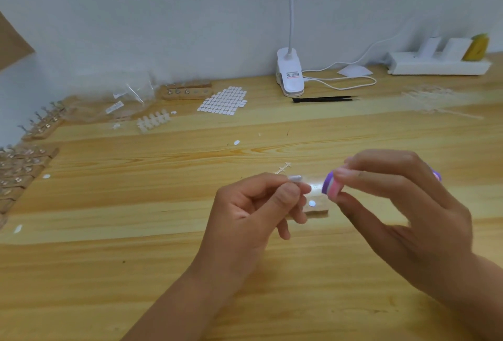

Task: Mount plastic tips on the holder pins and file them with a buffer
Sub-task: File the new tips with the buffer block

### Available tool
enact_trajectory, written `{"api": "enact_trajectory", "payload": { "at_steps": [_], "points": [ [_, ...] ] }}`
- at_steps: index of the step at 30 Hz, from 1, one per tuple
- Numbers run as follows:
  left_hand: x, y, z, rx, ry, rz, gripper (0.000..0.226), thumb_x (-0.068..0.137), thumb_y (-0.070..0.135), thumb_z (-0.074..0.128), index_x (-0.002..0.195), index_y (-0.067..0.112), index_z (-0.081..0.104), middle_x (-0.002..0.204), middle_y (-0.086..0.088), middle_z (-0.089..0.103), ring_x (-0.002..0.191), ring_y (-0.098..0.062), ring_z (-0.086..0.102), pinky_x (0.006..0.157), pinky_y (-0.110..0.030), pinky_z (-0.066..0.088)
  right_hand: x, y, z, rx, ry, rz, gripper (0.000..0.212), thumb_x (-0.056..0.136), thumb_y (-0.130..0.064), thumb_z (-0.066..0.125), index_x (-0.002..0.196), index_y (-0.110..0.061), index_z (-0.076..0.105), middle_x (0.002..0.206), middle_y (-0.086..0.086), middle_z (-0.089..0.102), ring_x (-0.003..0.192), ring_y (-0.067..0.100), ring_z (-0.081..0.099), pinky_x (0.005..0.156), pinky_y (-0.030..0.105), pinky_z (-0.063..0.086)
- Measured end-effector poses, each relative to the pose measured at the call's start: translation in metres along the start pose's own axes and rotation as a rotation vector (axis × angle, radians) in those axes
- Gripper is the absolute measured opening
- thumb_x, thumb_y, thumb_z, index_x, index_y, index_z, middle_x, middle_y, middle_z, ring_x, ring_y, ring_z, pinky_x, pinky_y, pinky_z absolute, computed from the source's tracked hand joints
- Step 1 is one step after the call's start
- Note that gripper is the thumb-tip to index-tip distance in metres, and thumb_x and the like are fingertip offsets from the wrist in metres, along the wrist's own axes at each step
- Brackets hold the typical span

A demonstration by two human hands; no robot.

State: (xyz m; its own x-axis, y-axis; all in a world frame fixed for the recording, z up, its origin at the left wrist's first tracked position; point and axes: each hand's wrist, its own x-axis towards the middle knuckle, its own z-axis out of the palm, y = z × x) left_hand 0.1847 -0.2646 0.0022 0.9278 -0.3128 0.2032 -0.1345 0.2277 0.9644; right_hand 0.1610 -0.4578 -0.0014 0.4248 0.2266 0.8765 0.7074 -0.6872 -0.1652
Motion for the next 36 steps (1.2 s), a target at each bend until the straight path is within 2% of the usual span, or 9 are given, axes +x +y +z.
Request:
{"api": "enact_trajectory", "payload": {
  "at_steps": [4,6,11,15,18,23,29,32,36],
  "points": [
    [0.0,0.0,0.0,-0.062,0.004,-0.049,0.018,0.077,0.018,0.074,0.084,0.002,0.076,0.076,-0.012,0.074,0.065,-0.021,0.071,0.051,-0.024,0.049,-0.004,-0.002,0.002,0.034,-0.029,-0.045,0.02,0.093,-0.004,0.07,0.111,-0.01,0.07,0.1,0.009,0.066,0.098,0.022,0.064,0.088,0.032,0.053],
    [-0.001,0.001,-0.001,-0.083,0.012,-0.068,0.014,0.075,0.017,0.081,0.083,0.007,0.077,0.076,-0.014,0.075,0.065,-0.022,0.072,0.05,-0.025,0.049,-0.006,-0.001,0.004,0.037,-0.054,-0.044,0.021,0.093,-0.002,0.069,0.113,-0.007,0.066,0.1,0.012,0.068,0.098,0.023,0.065,0.087,0.034,0.053],
    [-0.003,0.003,0.0,-0.063,0.0,-0.065,0.03,0.072,0.021,0.081,0.102,0.019,0.076,0.077,-0.015,0.075,0.064,-0.024,0.072,0.051,-0.024,0.05,-0.01,0.003,0.006,0.046,-0.076,0.023,0.025,0.093,-0.002,0.067,0.115,-0.014,0.069,0.102,0.015,0.069,0.098,0.021,0.066,0.084,0.03,0.052],
    [-0.003,0.003,0.002,-0.023,-0.023,-0.014,0.024,0.072,0.015,0.083,0.095,0.017,0.079,0.078,-0.011,0.076,0.066,-0.019,0.071,0.055,-0.023,0.051,-0.012,0.003,0.008,0.066,-0.089,0.045,0.026,0.091,0.0,0.07,0.114,-0.013,0.07,0.104,0.013,0.069,0.098,0.02,0.067,0.082,0.032,0.054],
    [-0.004,0.003,0.003,-0.041,-0.034,-0.01,0.028,0.068,0.008,0.083,0.094,0.018,0.079,0.079,-0.007,0.076,0.065,-0.012,0.069,0.06,-0.021,0.053,-0.01,0.002,0.009,0.079,-0.064,0.061,0.024,0.092,-0.002,0.068,0.115,-0.01,0.064,0.103,0.013,0.069,0.099,0.016,0.066,0.086,0.028,0.054],
    [-0.004,0.001,0.003,0.001,-0.033,0.002,0.035,0.067,-0.001,0.082,0.099,0.012,0.078,0.086,-0.01,0.073,0.079,-0.016,0.069,0.07,-0.023,0.056,-0.01,-0.001,0.01,0.065,-0.038,0.078,0.022,0.092,-0.007,0.068,0.113,-0.011,0.063,0.102,0.011,0.068,0.097,0.015,0.065,0.089,0.024,0.052],
    [-0.005,0.004,0.005,0.079,0.045,0.041,0.038,0.068,0.003,0.082,0.102,0.018,0.077,0.087,-0.011,0.075,0.072,-0.018,0.07,0.059,-0.021,0.052,-0.009,-0.002,0.01,0.065,-0.04,0.079,0.023,0.091,-0.007,0.07,0.114,-0.009,0.064,0.1,0.011,0.069,0.094,0.016,0.066,0.087,0.025,0.053],
    [-0.005,0.004,0.005,0.085,0.074,0.042,0.043,0.068,0.005,0.083,0.106,0.022,0.074,0.084,-0.009,0.075,0.072,-0.018,0.072,0.061,-0.02,0.053,-0.008,-0.002,0.01,0.059,-0.04,0.084,0.023,0.091,-0.007,0.07,0.113,-0.01,0.064,0.099,0.011,0.069,0.094,0.017,0.066,0.087,0.024,0.053],
    [-0.006,0.006,0.002,0.135,0.072,0.069,0.034,0.069,0.009,0.086,0.097,0.024,0.074,0.083,-0.004,0.076,0.075,-0.016,0.073,0.066,-0.022,0.056,-0.006,-0.002,0.009,0.049,-0.022,0.083,0.024,0.089,-0.004,0.07,0.111,-0.009,0.064,0.099,0.011,0.069,0.095,0.014,0.065,0.091,0.019,0.05]
  ]
}}
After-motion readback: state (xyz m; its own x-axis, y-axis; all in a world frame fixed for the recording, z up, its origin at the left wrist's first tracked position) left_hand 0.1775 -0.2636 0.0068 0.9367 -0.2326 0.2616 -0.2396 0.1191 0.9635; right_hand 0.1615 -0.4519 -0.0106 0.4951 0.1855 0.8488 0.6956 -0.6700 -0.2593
